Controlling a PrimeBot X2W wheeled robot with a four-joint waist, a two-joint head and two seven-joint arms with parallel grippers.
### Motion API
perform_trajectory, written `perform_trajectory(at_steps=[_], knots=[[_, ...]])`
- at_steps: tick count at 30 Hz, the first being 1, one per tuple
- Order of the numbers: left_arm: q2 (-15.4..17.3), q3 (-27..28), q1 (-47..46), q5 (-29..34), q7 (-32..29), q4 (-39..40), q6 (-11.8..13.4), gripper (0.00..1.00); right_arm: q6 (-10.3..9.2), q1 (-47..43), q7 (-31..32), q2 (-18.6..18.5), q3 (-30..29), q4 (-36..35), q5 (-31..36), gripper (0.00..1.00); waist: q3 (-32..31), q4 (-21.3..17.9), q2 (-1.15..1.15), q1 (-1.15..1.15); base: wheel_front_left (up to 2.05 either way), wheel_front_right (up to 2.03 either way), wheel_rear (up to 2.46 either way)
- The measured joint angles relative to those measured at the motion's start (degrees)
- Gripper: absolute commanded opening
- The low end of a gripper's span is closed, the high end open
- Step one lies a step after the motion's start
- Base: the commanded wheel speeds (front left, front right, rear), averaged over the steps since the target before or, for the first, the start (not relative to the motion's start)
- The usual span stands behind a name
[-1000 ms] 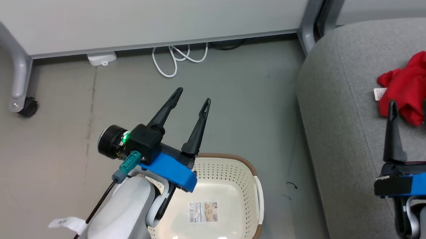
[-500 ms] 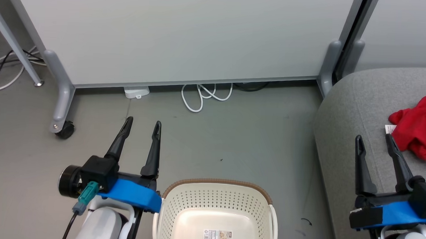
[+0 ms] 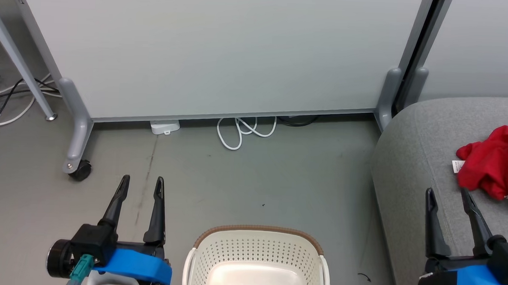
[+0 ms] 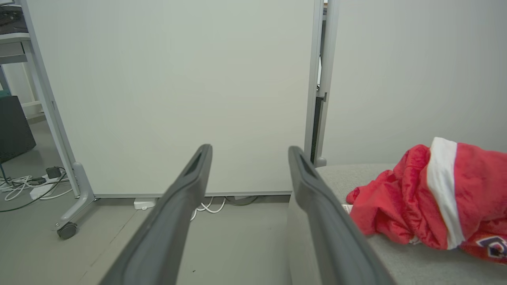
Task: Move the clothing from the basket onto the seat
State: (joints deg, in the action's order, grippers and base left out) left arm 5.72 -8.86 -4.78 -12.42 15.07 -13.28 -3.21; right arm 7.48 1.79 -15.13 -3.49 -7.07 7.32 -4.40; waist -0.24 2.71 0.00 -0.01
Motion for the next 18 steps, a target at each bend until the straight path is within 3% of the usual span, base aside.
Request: perform_trajectory(at_steps=[18], knots=[[-1.80, 1.76, 2.69, 2.21, 0.00, -0.25, -2.23, 1.00, 0.00, -2.41, 0.00, 0.49, 0.46, -0.57, -0.14, 1.00, -0.50, -0.32, 0.00, 0.01, 0.00, 0.00, 0.00]])
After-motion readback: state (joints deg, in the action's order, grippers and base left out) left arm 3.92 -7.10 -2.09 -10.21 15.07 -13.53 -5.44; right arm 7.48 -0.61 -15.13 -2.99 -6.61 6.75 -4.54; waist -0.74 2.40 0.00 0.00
